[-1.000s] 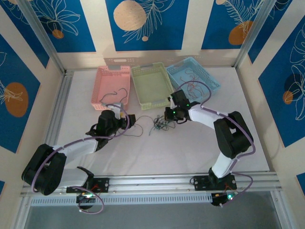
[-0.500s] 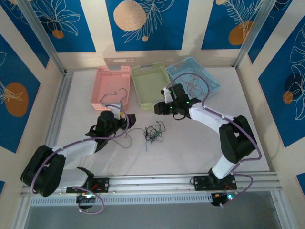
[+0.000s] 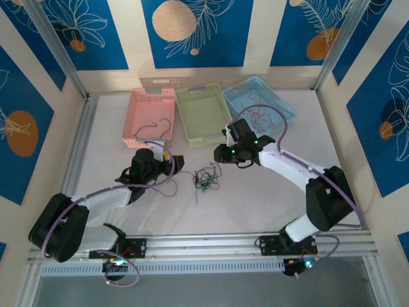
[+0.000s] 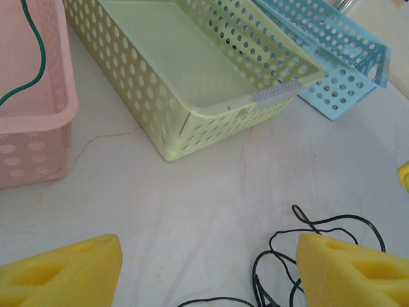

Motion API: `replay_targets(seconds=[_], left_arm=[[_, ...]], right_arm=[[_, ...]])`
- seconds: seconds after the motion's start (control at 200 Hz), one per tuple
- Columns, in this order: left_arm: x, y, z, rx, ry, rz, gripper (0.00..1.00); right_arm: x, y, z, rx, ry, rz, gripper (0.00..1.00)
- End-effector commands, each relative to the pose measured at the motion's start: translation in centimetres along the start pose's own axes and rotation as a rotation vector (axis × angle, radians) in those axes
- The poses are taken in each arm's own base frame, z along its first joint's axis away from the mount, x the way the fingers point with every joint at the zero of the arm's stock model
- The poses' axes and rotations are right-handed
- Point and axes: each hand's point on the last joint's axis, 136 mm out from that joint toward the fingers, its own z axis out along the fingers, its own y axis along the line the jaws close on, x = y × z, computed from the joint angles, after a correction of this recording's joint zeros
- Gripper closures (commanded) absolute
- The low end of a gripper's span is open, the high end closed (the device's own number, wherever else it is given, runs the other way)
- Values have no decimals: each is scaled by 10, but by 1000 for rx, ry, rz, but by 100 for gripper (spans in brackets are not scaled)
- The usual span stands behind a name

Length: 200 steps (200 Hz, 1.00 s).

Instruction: Untangle the cables

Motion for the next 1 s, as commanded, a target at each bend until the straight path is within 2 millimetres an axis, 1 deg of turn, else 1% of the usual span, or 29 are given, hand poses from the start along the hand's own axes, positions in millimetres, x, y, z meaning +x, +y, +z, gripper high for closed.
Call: replay_targets(seconds=[0.0, 0.15, 0.275, 0.415, 0.465, 0.555, 0.605, 0.655, 0.695, 0.73, 0.765, 0.805, 0.905, 0.94, 0.995], left_arm=[[-9, -10, 2, 35, -21, 26, 28], [-8, -9, 3, 32, -17, 26, 28], [-8, -10, 3, 32, -15, 27, 28], [-8, -9, 3, 30, -16, 27, 28], [-9, -10, 3, 31, -17, 26, 28], [-8, -10, 4, 30, -11, 26, 28], [-7, -10, 4, 31, -10, 26, 28], [-7, -9, 4, 30, -9, 27, 29], [-8, -11, 4, 35, -11, 28, 29], [-7, -11, 4, 38, -11, 30, 29], [-7, -12, 4, 41, -9, 30, 29], [-7, -13, 4, 48, -9, 31, 29], [-7, -20, 4, 85, -4, 34, 30], [-7, -21, 4, 92, -5, 38, 30], [-7, -22, 3, 96, -9, 41, 30]], right_arm=[[23, -10, 4, 27, 64, 49, 64], [23, 13, 11, -57, 76, -35, 57], [20, 15, 23, -33, 125, -45, 55], [21, 17, 35, -5, 175, -55, 57], [21, 15, 38, 2, 191, -46, 58], [22, 19, 42, -8, 213, -58, 62], [21, 22, 44, -16, 223, -65, 67], [16, 26, 43, -25, 212, -75, 75], [6, 27, 40, -15, 168, -93, 83], [-3, 32, 34, -28, 123, -117, 90], [-13, 42, 26, -68, 82, -145, 95], [-25, 58, 13, -140, 25, -184, 100], [-52, 102, -29, -351, -143, -326, 100], [-59, 115, -42, -416, -202, -375, 100], [-67, 129, -61, -507, -276, -439, 100]])
